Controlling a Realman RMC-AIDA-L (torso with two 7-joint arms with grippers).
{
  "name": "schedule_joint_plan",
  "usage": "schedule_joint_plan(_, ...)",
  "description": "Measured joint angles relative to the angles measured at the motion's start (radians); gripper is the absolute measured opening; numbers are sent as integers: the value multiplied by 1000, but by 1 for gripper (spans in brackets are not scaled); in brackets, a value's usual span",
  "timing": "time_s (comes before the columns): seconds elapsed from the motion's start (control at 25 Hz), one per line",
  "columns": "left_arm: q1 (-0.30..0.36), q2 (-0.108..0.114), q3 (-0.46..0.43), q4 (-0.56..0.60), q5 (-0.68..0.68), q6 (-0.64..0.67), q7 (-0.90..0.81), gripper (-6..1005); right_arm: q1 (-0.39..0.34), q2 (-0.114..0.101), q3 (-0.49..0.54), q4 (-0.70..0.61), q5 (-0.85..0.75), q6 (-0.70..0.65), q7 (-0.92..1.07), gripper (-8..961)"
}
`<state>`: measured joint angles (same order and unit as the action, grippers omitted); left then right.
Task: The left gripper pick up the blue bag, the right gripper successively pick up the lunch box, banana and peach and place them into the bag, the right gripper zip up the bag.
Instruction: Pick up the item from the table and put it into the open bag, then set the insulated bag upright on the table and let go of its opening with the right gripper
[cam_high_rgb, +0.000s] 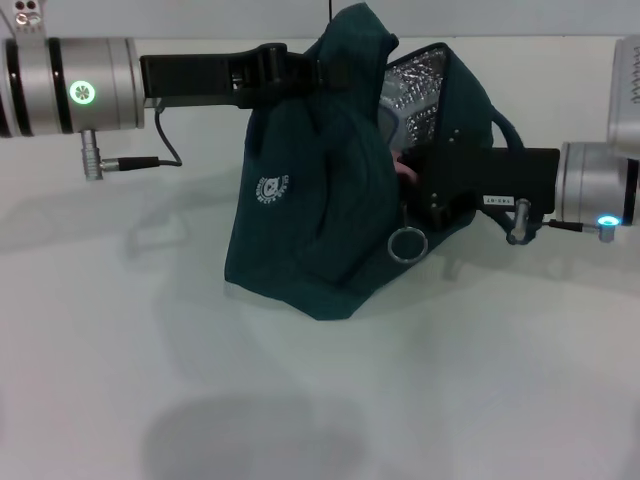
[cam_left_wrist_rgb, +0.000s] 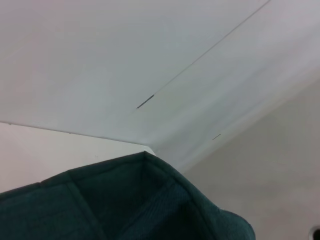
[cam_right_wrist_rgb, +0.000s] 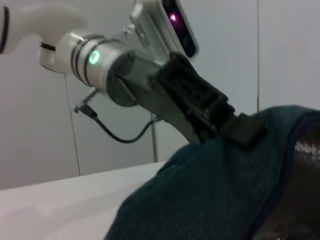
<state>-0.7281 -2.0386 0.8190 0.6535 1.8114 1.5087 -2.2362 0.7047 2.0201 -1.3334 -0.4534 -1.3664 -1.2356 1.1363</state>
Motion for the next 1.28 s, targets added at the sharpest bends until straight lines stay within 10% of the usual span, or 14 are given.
schedule_joint_plan(0.52,-4,0,-2,0,0,-1,-6,48,-99,6,0,-132,60,-15,-12,105)
schedule_joint_plan(1.28,-2,3,-1,0,0,-1,-1,49,-201,-6,-1,-130,238,-41,-175,683)
